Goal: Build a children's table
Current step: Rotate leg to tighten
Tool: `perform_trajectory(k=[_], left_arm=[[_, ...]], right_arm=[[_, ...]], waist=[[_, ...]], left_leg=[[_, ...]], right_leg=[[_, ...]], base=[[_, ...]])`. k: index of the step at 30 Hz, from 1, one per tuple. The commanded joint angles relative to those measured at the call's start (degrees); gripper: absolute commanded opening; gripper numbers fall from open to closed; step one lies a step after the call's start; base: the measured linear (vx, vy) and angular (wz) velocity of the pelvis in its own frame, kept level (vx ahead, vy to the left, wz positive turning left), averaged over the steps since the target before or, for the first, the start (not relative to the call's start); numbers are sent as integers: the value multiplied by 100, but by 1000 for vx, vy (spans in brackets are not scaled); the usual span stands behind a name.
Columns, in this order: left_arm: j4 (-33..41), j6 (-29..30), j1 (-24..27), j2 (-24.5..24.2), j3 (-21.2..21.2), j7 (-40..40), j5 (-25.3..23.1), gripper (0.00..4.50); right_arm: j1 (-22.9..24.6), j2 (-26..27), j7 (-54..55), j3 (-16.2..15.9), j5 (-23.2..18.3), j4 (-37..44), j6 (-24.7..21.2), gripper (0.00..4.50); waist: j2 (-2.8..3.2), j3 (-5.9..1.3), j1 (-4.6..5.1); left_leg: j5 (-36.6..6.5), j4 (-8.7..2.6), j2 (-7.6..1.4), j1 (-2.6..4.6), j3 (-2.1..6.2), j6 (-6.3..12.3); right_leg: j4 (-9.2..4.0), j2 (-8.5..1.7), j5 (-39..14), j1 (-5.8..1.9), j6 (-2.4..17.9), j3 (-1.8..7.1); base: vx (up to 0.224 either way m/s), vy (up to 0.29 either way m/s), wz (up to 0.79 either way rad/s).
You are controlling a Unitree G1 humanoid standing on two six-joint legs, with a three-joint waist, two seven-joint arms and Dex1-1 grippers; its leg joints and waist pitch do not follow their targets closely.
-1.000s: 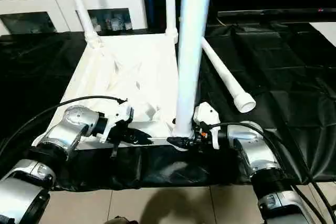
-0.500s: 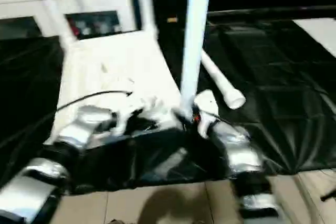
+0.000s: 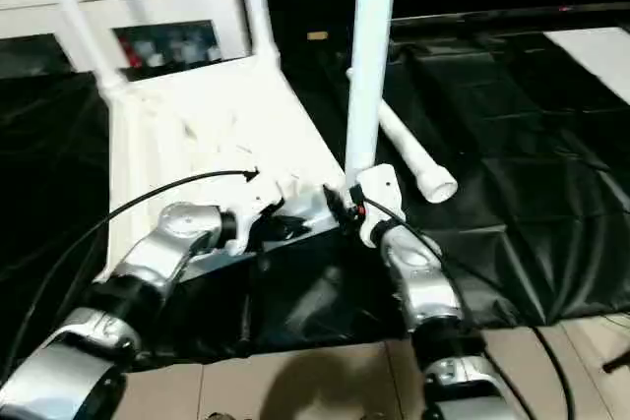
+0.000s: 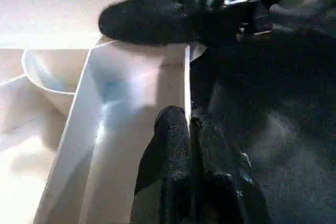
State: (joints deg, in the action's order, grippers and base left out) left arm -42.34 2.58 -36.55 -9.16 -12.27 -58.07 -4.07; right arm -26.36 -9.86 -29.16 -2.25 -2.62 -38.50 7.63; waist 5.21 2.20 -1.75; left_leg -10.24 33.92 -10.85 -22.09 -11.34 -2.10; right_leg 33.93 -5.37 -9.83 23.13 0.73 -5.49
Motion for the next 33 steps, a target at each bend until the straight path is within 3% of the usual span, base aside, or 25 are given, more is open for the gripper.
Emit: perform_trajectory(k=[1, 2, 5, 7, 8, 10, 11, 18, 21, 29, 33], left_arm=[[145, -384, 65, -13, -157, -783, 308, 0], [94, -456, 37, -111, -164, -950, 313, 0], [-9, -529, -40, -244, -137, -1211, 335, 0], [-49, -546, -68, -283, -117, -1325, 358, 0], [-74, -567, -88, -319, -116, -1433, 378, 0], [-117, -626, -118, -417, -163, -1692, 426, 0], [-148, -647, -134, -450, -178, -1792, 428, 0], [-436, -834, -266, -548, -242, -2184, 377, 0], [-541, -910, -321, -585, -272, -2262, 348, 0], [-723, -992, -411, -608, -230, -2251, 300, 0], [-860, -803, -508, -463, -98, -1387, 190, 0]], right_arm=[[36, -174, -676, -65, -204, 130, -34, 398], [67, -338, -1117, -96, -308, 184, -86, 398], [137, -607, -1920, -190, -487, 334, -163, 398], [173, -713, -2281, -249, -567, 410, -179, 398], [200, -791, -2545, -290, -640, 476, -219, 398], [234, -960, -3117, -396, -799, 605, -350, 398], [239, -1021, -3315, -442, -840, 644, -386, 371], [188, -1238, -4079, -728, -788, 693, -469, 315], [142, -1268, -4226, -795, -772, 701, -510, 284], [94, -1249, -4199, -802, -766, 701, -668, 274], [101, -973, -3150, -559, -633, 581, -854, 274]], waist=[[-112, -363, -27], [-141, -358, -37], [-121, -360, -87], [-167, -370, -115], [-146, -366, -141], [-167, -361, -168], [-162, -363, -194], [-169, -364, -243], [-162, -370, -293], [-156, -365, -319], [-152, -354, -308]], left_leg=[[-1122, -336, -223, 63, 116, 735], [-1170, -340, -233, 70, 111, 731], [-1218, -346, -252, 77, 115, 710], [-1168, -334, -253, 74, 106, 740], [-1129, -331, -251, 73, 106, 757], [-1149, -326, -246, 73, 104, 781], [-1102, -330, -257, 68, 109, 774], [-1096, -335, -265, 84, 118, 688], [-1082, -328, -263, 99, 111, 677], [-1115, -337, -263, 89, 121, 619], [-1207, -347, -257, 100, 123, 526]], right_leg=[[-437, -340, -1265, -308, 1230, 252], [-445, -334, -1351, -302, 1215, 254], [-426, -330, -1370, -300, 1216, 253], [-411, -334, -1242, -307, 1259, 259], [-402, -338, -1219, -302, 1285, 259], [-409, -343, -1280, -309, 1272, 258], [-408, -356, -1340, -302, 1249, 262], [-409, -357, -1431, -289, 1227, 265], [-411, -358, -1422, -282, 1221, 266], [-407, -362, -1422, -296, 1230, 260], [-433, -362, -1669, -283, 1162, 255]], base=[[0, 0, 0], [0, 0, 0], [0, 0, 0], [0, 0, 0], [0, 0, 0], [0, 0, 0], [0, 0, 0], [0, 0, 0], [0, 0, 0], [0, 0, 0], [0, 0, 0]])
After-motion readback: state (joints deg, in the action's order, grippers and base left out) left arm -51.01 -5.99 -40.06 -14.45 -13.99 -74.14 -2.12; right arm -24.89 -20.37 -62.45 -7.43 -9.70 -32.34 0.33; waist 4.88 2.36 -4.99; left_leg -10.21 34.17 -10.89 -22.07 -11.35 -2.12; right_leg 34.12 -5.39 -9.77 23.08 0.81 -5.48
